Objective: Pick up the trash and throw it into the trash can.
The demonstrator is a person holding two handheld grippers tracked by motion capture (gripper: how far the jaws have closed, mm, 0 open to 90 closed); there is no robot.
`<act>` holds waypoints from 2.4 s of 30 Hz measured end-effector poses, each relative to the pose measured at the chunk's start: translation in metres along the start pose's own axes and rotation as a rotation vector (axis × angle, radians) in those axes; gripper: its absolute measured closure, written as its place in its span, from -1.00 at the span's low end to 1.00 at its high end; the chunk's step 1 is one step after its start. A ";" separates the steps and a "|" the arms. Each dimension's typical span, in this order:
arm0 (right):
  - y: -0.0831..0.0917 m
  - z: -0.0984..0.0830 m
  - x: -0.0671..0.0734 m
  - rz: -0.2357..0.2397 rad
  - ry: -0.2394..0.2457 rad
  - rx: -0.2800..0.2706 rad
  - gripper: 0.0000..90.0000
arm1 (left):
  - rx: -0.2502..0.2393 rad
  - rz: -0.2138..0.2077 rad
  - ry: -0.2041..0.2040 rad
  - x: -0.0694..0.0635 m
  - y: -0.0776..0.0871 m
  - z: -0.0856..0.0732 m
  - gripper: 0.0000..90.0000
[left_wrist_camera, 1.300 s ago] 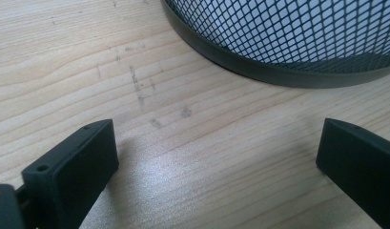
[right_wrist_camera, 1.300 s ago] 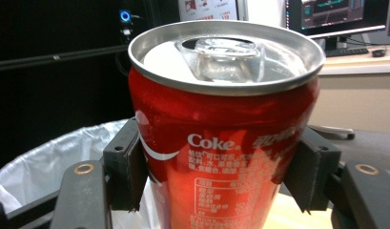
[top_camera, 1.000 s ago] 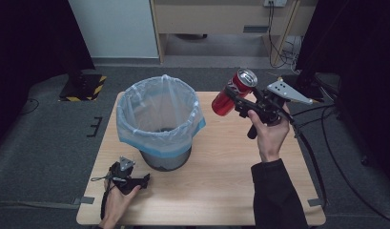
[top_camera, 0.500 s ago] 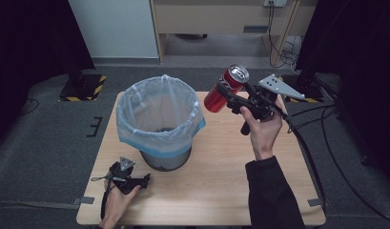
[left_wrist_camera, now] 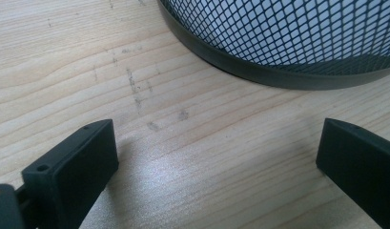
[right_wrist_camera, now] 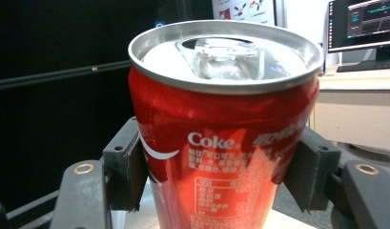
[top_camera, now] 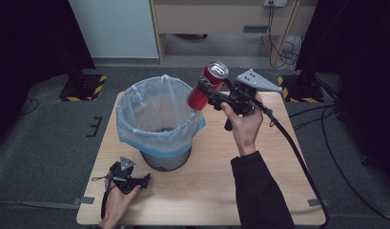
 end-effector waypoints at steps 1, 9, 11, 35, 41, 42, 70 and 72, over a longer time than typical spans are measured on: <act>-0.002 0.000 0.003 0.004 0.002 0.001 -0.25 | 0.000 0.000 0.000 0.000 0.000 0.000 -1.00; -0.023 -0.004 0.033 0.049 0.017 0.016 -0.25 | -0.001 0.001 0.000 0.000 0.000 0.000 -1.00; -0.026 -0.007 0.036 0.057 0.008 0.020 -0.25 | -0.001 -0.001 -0.001 0.000 0.000 0.000 -1.00; -0.050 -0.050 0.038 0.008 0.067 0.135 -0.42 | -0.001 -0.002 -0.002 0.000 0.000 0.000 -1.00; -0.040 -0.037 0.032 -0.027 0.085 0.102 -0.48 | -0.001 -0.003 -0.002 0.000 0.000 0.000 -1.00; -0.038 -0.035 0.030 -0.037 0.090 0.101 -0.50 | -0.001 -0.003 -0.002 0.000 0.000 0.000 -1.00; 0.041 -0.071 -0.046 -0.196 0.098 0.178 -0.65 | 0.001 -0.003 -0.004 0.000 0.000 0.000 -1.00; 0.045 -0.080 -0.051 -0.203 0.090 0.191 -0.66 | 0.001 -0.003 -0.004 0.000 0.000 0.000 -1.00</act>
Point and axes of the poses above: each handheld gripper's, and its own axes: y roughly backward along the jaws, z roughly out of its top, x roughly to its left, the point moved 7 cm from there along -y, roughly forward along the jaws, and after that the axes turned 9 degrees about -z, right-handed, at the moved point
